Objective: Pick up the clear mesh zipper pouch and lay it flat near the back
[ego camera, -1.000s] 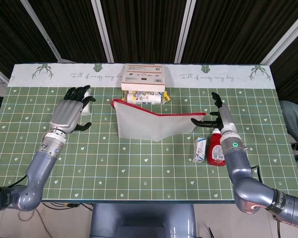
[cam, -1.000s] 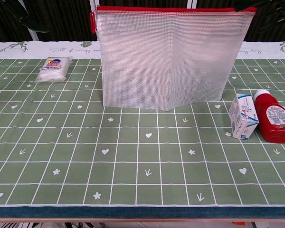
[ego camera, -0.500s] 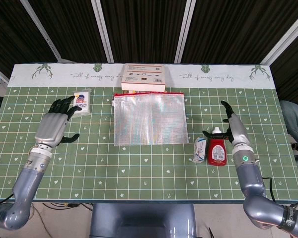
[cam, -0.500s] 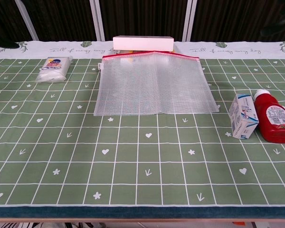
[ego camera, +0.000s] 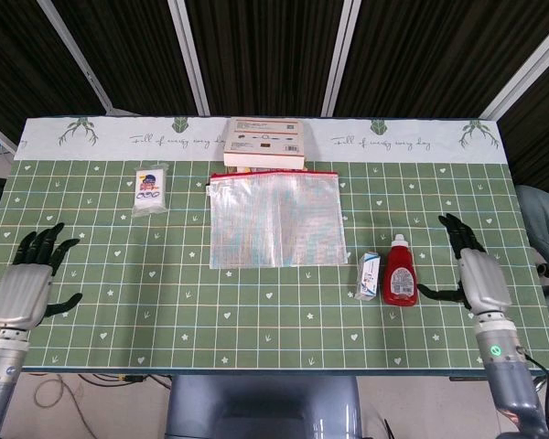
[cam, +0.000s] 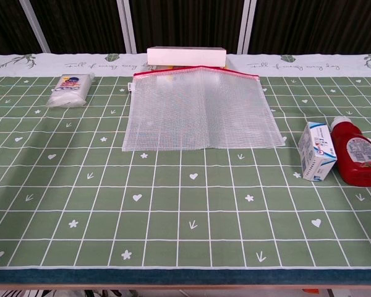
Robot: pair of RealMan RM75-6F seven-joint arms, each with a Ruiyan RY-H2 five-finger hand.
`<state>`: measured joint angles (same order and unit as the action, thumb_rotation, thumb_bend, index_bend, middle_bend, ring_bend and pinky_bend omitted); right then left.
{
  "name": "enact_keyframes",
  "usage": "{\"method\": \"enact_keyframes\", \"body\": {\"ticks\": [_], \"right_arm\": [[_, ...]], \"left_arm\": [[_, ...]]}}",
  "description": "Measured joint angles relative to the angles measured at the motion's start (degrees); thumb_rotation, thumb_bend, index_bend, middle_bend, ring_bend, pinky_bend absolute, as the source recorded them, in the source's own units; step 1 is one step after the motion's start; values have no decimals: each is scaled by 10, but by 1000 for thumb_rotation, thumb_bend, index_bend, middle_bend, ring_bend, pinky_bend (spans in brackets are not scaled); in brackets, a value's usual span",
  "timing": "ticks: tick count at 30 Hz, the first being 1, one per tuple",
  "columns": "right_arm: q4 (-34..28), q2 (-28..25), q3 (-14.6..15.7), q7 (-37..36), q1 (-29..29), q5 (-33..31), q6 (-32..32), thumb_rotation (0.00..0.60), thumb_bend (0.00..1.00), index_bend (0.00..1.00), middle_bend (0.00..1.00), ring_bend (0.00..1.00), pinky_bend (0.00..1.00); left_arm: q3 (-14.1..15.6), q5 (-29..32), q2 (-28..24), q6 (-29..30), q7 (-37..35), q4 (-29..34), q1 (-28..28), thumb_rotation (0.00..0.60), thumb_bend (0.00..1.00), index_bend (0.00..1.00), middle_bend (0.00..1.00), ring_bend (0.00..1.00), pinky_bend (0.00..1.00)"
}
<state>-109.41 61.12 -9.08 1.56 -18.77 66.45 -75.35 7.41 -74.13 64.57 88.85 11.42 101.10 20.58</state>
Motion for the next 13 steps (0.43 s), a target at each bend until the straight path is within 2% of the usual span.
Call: {"method": "enact_keyframes", "body": {"ticks": [4,7,10,13], "right_arm": [[86,6,44,-26,51,106,-71,600,153,0,0,0,193],[130,11,57,-34,77,149,-124,600,143,0,0,0,193],[159,20,63,-47,103,173,-167,600,136,0,0,0,193],[171,25,62,-58,115,174,-174,600,135,0,0,0,193]], "left_arm": [[14,-27,10,30,-21,-57,-37,600,109,4,0,0,0],[18,-43,17,52,-37,-89,-61,600,108,0,0,0,0],[8,-53,25,65,-51,-105,-75,600,105,0,0,0,0],[0,-54,27,62,-52,-110,-80,600,104,0,0,0,0]]}}
